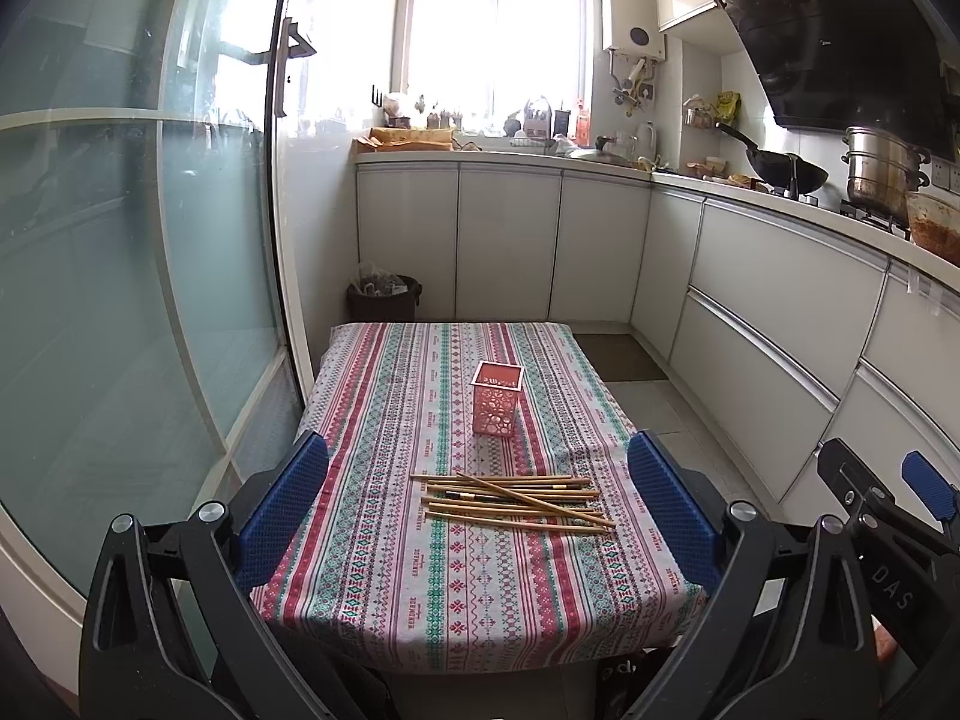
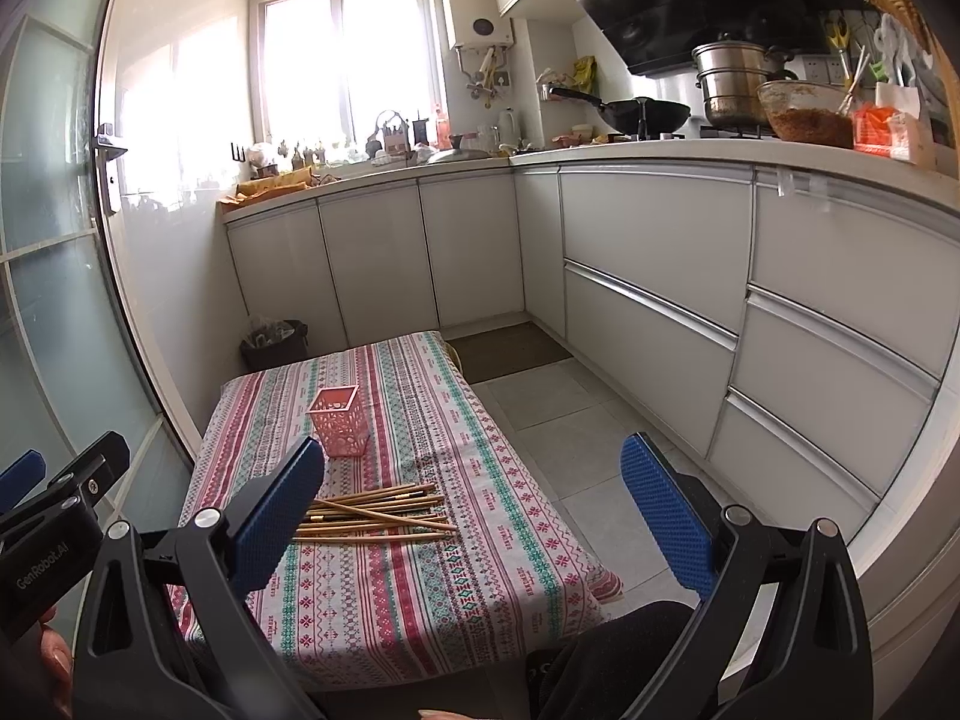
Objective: Organize utensils
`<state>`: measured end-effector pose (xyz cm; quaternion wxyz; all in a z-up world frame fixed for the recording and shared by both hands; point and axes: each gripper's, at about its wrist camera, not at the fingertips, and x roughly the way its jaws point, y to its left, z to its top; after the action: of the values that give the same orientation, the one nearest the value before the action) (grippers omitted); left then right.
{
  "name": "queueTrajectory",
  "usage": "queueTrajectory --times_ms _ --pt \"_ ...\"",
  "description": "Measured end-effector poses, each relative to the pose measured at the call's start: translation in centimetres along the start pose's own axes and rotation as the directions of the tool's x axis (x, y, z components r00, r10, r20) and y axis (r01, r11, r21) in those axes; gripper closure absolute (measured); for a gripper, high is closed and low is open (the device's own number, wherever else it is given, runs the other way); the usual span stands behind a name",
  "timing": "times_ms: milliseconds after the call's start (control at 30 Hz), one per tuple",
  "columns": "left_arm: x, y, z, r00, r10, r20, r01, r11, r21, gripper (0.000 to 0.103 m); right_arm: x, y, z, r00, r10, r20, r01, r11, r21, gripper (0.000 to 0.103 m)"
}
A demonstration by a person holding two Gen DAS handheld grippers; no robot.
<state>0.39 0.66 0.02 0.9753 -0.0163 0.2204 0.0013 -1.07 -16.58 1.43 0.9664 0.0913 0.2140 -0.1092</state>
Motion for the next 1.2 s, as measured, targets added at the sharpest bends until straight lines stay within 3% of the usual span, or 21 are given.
queueTrajectory --times_ms 1200 --pt "0.36 -0.12 -0.25 1.0 0.002 -0.013 -0.002 1.0 0.0 0.007 0.17 0.05 -0.28 1.0 0.0 -0.006 0.0 1.0 0.002 0.006"
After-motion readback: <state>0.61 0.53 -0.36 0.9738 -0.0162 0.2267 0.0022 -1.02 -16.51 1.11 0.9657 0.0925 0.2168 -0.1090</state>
